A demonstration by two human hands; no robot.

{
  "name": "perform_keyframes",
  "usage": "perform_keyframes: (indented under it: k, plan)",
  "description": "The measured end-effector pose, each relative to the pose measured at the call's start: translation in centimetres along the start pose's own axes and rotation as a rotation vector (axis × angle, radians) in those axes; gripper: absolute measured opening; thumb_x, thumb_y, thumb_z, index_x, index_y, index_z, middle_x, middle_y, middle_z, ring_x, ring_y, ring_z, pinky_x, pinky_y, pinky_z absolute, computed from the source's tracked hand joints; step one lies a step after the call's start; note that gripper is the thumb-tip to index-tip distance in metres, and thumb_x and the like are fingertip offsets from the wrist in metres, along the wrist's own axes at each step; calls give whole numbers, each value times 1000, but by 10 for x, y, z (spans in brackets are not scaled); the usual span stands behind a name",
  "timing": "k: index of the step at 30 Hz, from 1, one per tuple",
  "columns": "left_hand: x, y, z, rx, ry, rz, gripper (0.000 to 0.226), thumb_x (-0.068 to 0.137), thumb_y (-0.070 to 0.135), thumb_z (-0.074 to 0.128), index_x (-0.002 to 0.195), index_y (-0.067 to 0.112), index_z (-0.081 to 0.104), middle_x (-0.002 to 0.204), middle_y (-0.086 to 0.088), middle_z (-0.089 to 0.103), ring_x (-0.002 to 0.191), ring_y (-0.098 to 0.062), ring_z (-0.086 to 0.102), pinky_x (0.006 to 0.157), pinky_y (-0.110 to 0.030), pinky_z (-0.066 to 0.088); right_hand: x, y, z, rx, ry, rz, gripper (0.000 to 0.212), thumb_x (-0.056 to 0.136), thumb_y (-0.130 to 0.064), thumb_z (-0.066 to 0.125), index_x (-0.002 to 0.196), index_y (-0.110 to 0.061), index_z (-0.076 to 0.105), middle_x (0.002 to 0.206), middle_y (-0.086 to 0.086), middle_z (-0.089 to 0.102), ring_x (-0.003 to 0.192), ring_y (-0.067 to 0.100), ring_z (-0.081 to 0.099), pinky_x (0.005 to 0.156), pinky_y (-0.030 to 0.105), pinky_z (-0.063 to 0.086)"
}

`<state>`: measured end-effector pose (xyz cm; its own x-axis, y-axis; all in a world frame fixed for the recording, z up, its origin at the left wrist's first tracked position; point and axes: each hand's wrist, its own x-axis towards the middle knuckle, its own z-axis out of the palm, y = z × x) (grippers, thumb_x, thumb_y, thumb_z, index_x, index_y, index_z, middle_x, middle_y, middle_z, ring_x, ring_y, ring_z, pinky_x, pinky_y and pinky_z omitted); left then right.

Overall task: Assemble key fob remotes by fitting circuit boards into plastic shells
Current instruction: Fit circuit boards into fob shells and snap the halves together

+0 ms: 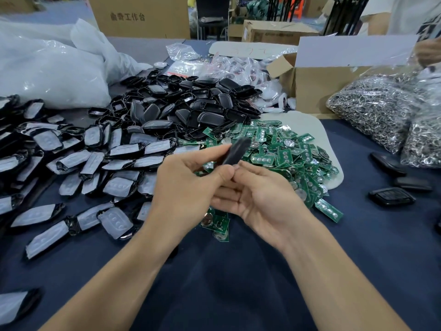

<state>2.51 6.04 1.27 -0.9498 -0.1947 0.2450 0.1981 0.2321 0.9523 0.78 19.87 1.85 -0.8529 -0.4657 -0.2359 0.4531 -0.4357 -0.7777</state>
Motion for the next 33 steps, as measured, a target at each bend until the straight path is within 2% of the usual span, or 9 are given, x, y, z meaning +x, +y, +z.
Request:
perform_keyframes:
  k: [2, 4, 7, 10, 12, 17, 23, 28, 33]
  plan:
    - [-3, 3, 2, 36, 46, 22, 40, 88, 10, 77, 106, 46, 78, 100, 21, 79, 94, -3, 76, 81, -25, 62, 1, 1, 0, -86, 5, -31, 27, 101, 3, 51, 85, -7, 70, 76, 11, 74, 66, 23, 74, 59, 32, 62]
    - [-6, 5, 2, 161, 104, 93, 46, 87, 19, 80, 107, 59, 71, 101, 26, 77, 102, -8, 74, 90, -32, 60, 1, 1, -3, -248, 102, -151, 25, 94, 10, 56, 88, -8, 72, 75, 9, 71, 63, 20, 69, 54, 26, 57]
    - [-8, 10, 1, 266, 147, 151, 56, 79, 21, 89, 97, 70, 68, 94, 35, 73, 102, -1, 70, 89, -21, 56, 3, 1, -9, -253, 175, -284, 28, 87, 17, 59, 89, -9, 71, 73, 3, 66, 63, 13, 58, 53, 20, 47]
    - [-7, 7, -1, 231, 172, 152, 46, 72, 19, 93, 91, 57, 76, 89, 34, 74, 92, 7, 71, 80, -9, 53, 3, -1, -11, -60, 116, -247, 28, 89, 19, 59, 91, -8, 69, 75, 2, 66, 63, 8, 60, 57, 18, 50]
    - [-7, 5, -1, 243, 176, 164, 45, 71, 22, 94, 93, 57, 76, 89, 32, 75, 94, 4, 72, 82, -11, 53, 3, -1, -11, -49, 99, -249, 27, 90, 18, 58, 92, -7, 67, 74, 2, 66, 63, 8, 60, 57, 18, 50]
    - [-7, 6, 0, 250, 169, 249, 41, 71, 32, 89, 98, 59, 74, 96, 28, 75, 103, -5, 70, 88, -14, 50, 5, 3, -14, -196, 108, -361, 34, 89, 22, 56, 88, -9, 70, 72, 6, 66, 64, 16, 53, 59, 23, 48]
    - [-3, 5, 0, 147, 104, 277, 45, 73, 6, 90, 92, 45, 78, 94, 27, 76, 104, -9, 66, 90, -13, 47, 6, 2, -14, -456, 165, -603, 31, 68, 9, 62, 80, -17, 72, 67, -1, 69, 59, 11, 60, 59, 25, 51]
    - [-3, 5, 0, 99, 74, 273, 43, 72, 0, 88, 91, 37, 78, 90, 21, 77, 100, -7, 66, 90, -15, 48, 5, 2, -16, -552, 171, -679, 30, 70, 11, 72, 77, -18, 71, 68, -5, 70, 62, 11, 62, 59, 31, 53]
    - [-2, 6, -1, 90, 61, 245, 42, 73, 0, 88, 91, 36, 79, 89, 18, 77, 100, -5, 66, 89, -14, 48, 6, 1, -18, -584, 170, -699, 30, 74, 16, 74, 79, -14, 71, 70, 1, 70, 64, 14, 65, 60, 36, 54]
